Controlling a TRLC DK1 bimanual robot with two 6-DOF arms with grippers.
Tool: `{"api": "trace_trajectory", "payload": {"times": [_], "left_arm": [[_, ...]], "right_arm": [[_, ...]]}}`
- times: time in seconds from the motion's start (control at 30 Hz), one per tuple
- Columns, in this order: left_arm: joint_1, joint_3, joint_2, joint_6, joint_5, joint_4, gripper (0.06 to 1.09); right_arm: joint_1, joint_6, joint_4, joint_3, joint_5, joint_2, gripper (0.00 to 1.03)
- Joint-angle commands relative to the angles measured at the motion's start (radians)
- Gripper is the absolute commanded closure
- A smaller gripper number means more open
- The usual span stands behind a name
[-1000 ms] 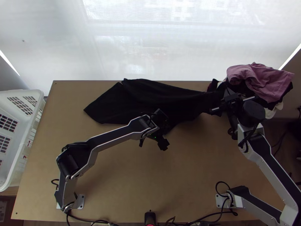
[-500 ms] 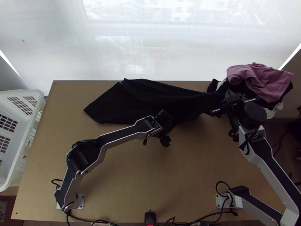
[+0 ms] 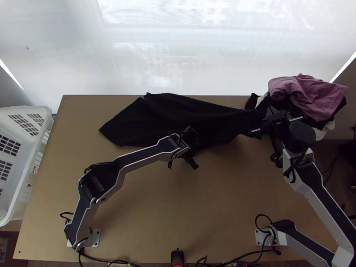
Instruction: Fold the t-shirt
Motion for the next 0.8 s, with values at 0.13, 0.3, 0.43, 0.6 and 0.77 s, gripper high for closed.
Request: {"api": "trace_trajectory", "payload": {"times": [0.13,0.3,0.43,0.6,0.77], "left_arm": [[0.064,0.002,-0.160,-0.015,0.054,-0.057,1.05],[0.120,-0.016,-0.292,-0.032,0.081,-0.167,1.05],[0.199,-0.015,-0.434,-0.052,0.095,-0.176,1.05],[0.310,0.004,-0.596,-0.052,0.118,-0.198,1.05],[0.416,0.030,-0.738,-0.057,0.124,-0.196,1.05]], "right_arm": [[0.008,0.000,-0.031,0.073,-0.002,0.015,1.00],[0.020,0.000,-0.085,0.140,-0.009,0.017,1.00],[0.034,-0.003,-0.149,0.223,-0.017,0.017,1.00],[0.056,-0.011,-0.215,0.347,-0.017,0.017,1.00],[0.066,-0.011,-0.288,0.479,-0.017,0.021,1.00]]}}
